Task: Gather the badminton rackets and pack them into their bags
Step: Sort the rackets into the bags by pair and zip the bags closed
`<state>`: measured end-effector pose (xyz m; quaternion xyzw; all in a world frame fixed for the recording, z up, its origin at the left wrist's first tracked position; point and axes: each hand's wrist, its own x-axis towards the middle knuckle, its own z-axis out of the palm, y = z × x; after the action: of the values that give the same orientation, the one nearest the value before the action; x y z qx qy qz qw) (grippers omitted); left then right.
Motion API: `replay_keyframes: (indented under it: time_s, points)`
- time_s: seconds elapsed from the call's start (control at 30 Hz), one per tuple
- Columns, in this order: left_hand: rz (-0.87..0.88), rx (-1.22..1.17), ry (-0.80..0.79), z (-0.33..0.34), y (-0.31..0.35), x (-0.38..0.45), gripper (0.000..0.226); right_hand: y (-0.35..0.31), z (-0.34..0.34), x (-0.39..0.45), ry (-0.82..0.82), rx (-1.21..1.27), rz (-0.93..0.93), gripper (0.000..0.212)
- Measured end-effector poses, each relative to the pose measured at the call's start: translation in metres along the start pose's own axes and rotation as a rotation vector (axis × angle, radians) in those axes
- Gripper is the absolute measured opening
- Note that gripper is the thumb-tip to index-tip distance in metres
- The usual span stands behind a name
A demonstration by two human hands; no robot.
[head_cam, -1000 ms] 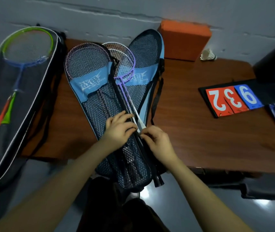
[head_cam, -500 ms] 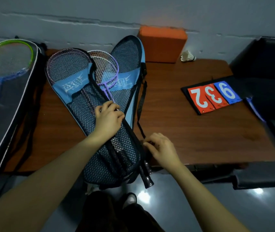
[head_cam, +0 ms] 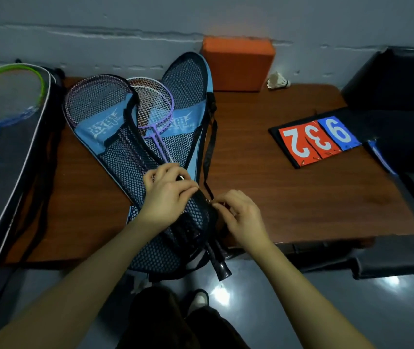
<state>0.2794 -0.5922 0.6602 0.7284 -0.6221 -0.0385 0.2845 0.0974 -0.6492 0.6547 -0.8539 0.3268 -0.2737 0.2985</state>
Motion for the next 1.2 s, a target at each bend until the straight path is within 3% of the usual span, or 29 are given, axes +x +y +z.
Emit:
replay_keyframes:
  time_s: [0.13, 0.27, 0.5, 0.63, 0.83, 0.93, 1.03, 1.1, 1.2]
  points:
    - [-0.068, -0.049, 0.136, -0.005, 0.01, 0.017, 0.013, -0.003, -0.018, -0.002, 0.119, -0.123, -0.06, 0.016]
    - [-0.158, -0.115, 0.156, 0.001, 0.023, 0.035, 0.017, 0.001, -0.027, -0.016, 0.168, -0.257, -0.125, 0.014]
    - [-0.172, -0.106, 0.025, 0.016, 0.018, 0.025, 0.017, 0.019, -0.019, -0.021, 0.045, -0.271, 0.0, 0.013]
    - [-0.296, -0.11, -0.081, 0.019, 0.004, -0.004, 0.036, 0.01, 0.001, -0.015, -0.066, -0.156, 0.073, 0.036]
    - [-0.518, -0.134, -0.001, 0.016, -0.013, -0.046, 0.073, -0.009, 0.035, 0.019, -0.25, -0.158, 0.073, 0.056]
    - [-0.566, -0.16, -0.005, 0.014, -0.023, -0.05, 0.071, -0.018, 0.047, 0.037, -0.333, -0.217, 0.007, 0.062]
    - [-0.586, -0.139, -0.081, 0.015, -0.033, -0.056, 0.066, -0.019, 0.056, 0.052, -0.384, -0.307, -0.049, 0.056]
    - [-0.552, -0.072, -0.119, 0.019, -0.036, -0.06, 0.074, -0.019, 0.057, 0.057, -0.359, -0.199, -0.029, 0.05]
    - [-0.6, -0.042, -0.046, 0.023, -0.033, -0.058, 0.08, -0.025, 0.052, 0.056, -0.27, 0.018, 0.012, 0.044]
